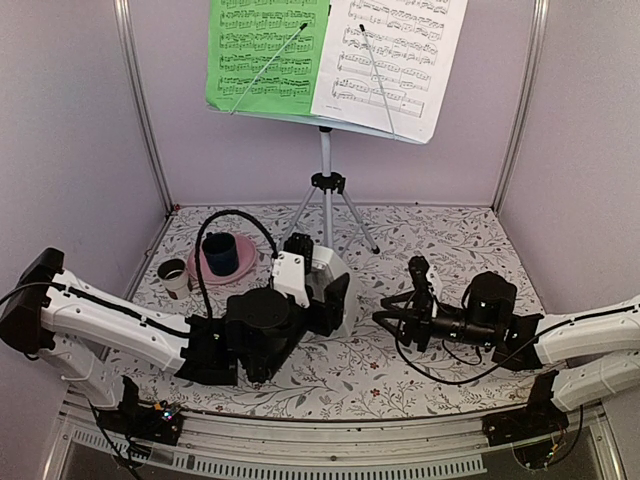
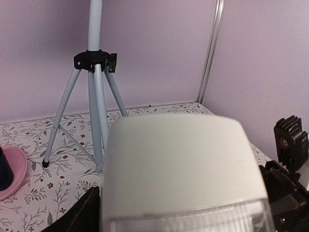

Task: Set up the instrument practice props

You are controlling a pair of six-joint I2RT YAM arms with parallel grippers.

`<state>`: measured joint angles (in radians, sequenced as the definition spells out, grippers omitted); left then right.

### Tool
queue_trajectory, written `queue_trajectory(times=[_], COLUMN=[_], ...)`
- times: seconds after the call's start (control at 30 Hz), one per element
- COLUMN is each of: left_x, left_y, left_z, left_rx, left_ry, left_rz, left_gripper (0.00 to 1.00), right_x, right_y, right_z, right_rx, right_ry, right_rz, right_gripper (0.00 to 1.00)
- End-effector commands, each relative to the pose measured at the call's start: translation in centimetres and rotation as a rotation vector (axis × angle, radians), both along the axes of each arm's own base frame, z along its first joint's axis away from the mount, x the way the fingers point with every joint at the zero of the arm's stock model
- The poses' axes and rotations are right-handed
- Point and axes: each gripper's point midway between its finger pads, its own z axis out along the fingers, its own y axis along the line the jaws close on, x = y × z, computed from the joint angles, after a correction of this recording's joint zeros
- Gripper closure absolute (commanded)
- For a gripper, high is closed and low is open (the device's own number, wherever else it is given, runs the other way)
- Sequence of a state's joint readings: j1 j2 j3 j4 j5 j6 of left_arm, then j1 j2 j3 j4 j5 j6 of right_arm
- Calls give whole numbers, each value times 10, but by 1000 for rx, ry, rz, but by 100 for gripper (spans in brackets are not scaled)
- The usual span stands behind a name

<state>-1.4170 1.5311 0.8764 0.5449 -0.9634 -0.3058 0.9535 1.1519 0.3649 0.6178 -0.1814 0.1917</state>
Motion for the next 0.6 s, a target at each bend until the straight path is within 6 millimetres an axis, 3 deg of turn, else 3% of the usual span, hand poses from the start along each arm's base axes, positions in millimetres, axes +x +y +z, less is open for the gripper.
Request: queue_trajectory(times=[0.0,0.23,0.37,0.57], left_x=[-3,-6,-8,-10], left_y=[3,-2,-4,-7], left_z=[58,64,65,63], left_rx=[-174,-183,-185,-186], left_ry=[-71,-94,-98,-99], left_rz=[15,-21,-36,-55], left_gripper=[83,83,84,86], right_x=[6,18,28,31], right_y=[12,27,25,23], right_z=[26,29,28,28], right_rx=[44,31,19,12], right_ry=[-69,-69,-76,-81], right_rz=[-11,-35,-87,-112], right_gripper=[57,62,67,84])
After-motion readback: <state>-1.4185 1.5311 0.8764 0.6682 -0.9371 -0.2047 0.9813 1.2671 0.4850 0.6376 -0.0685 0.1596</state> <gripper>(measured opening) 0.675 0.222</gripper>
